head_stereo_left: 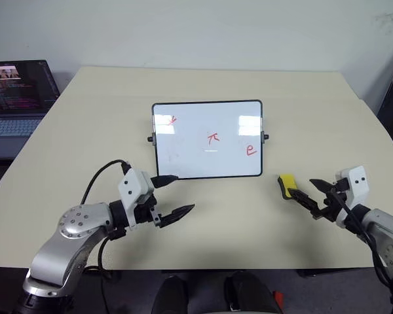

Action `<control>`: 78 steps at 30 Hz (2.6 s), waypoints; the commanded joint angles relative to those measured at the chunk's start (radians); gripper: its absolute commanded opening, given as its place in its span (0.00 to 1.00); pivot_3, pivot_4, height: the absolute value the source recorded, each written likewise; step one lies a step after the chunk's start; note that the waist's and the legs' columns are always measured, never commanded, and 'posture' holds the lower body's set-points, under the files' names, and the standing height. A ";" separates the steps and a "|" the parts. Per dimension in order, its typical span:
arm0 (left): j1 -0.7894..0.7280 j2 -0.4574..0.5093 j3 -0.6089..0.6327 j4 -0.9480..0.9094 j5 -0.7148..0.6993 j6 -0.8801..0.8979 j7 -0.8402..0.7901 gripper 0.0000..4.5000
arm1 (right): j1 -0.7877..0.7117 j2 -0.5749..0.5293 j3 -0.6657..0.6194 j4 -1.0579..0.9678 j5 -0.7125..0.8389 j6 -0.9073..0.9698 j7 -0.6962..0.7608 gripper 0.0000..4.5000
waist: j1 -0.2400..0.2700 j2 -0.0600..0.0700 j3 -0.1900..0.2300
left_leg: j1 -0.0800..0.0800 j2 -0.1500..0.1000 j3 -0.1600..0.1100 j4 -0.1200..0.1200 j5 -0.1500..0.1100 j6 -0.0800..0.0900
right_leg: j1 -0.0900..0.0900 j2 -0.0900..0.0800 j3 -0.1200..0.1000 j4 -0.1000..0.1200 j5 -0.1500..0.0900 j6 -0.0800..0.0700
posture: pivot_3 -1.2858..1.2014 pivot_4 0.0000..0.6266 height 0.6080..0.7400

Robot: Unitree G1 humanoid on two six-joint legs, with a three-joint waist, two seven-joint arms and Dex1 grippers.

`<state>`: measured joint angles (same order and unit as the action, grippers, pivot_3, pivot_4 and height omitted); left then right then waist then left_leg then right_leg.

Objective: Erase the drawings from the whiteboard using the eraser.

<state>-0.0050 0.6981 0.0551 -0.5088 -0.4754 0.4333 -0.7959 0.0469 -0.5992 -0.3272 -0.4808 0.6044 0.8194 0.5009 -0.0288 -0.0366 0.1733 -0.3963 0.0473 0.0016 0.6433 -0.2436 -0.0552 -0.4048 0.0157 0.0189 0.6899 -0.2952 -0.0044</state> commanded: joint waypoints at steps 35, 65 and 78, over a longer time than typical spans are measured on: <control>0.162 0.127 0.428 -0.393 -0.387 0.324 0.211 1.00 | 0.097 -0.167 -0.268 -0.320 0.715 0.129 -0.331 0.99 | 0.001 0.000 0.000 | 0.001 0.000 0.000 0.000 0.000 0.000 | 0.001 0.000 0.000 0.000 0.000 0.000 | 0.52 0.24 1.00; -0.408 -0.053 -0.129 0.350 0.056 -0.226 -0.196 1.00 | -0.077 0.146 0.157 -0.230 0.116 0.056 -0.738 0.99 | 0.001 0.000 0.000 | -0.002 -0.001 0.001 0.001 0.000 0.000 | -0.001 0.001 0.000 -0.002 0.000 0.000 | 0.52 0.24 1.00; -0.405 -0.048 -0.143 0.335 0.092 -0.237 -0.260 1.00 | -0.101 0.256 0.243 -0.083 -0.106 -0.017 -0.650 0.99 | 0.000 0.000 0.000 | -0.002 -0.001 0.001 0.000 0.000 0.000 | -0.001 0.001 0.000 -0.001 0.000 0.000 | 0.52 0.24 1.00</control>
<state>-0.4095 0.6367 -0.1007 -0.1204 -0.3802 0.1966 -1.0443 -0.0326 -0.3488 -0.0828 -0.5577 0.5161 0.8279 -0.1712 -0.0293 -0.0366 0.1732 -0.3987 0.0467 0.0021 0.6438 -0.2436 -0.0552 -0.4062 0.0166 0.0189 0.6886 -0.2951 -0.0042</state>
